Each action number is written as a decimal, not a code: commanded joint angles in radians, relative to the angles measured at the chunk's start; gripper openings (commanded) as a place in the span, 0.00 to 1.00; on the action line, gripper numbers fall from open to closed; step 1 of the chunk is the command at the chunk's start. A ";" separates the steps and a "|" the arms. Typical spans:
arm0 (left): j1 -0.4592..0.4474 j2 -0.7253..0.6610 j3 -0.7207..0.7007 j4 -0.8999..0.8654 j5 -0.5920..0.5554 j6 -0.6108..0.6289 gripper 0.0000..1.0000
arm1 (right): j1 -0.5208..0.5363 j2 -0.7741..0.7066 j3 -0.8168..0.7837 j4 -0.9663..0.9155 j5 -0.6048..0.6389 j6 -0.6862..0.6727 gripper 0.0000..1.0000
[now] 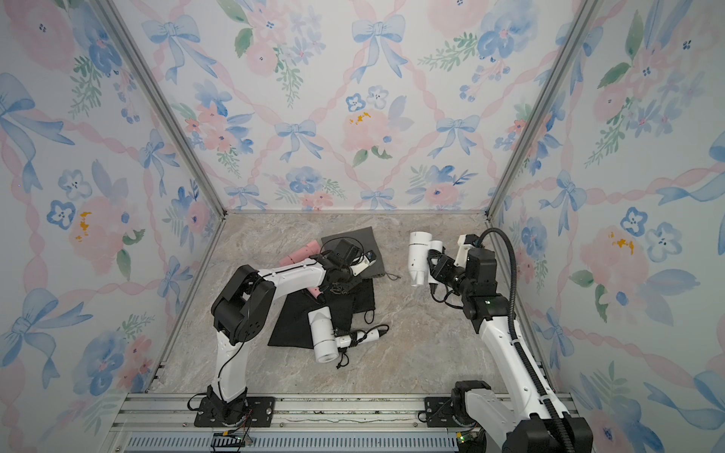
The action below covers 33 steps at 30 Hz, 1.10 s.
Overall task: Pack away hair dryers
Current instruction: Open the drawstring bag at the center of the board.
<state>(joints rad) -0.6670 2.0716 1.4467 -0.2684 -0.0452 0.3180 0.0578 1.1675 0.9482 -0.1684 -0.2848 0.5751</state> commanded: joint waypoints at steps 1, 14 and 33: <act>0.003 0.022 0.032 -0.018 0.020 0.003 0.09 | 0.014 0.013 0.004 0.067 -0.014 -0.009 0.29; 0.004 -0.027 0.060 -0.017 0.040 -0.010 0.00 | 0.033 0.006 0.006 0.021 0.009 -0.038 0.29; 0.080 -0.108 0.147 -0.021 0.190 -0.194 0.00 | 0.280 0.006 -0.101 -0.025 0.096 -0.172 0.29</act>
<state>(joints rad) -0.5938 1.9995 1.5753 -0.2859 0.0799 0.1753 0.2932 1.1587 0.8368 -0.2298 -0.2134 0.4538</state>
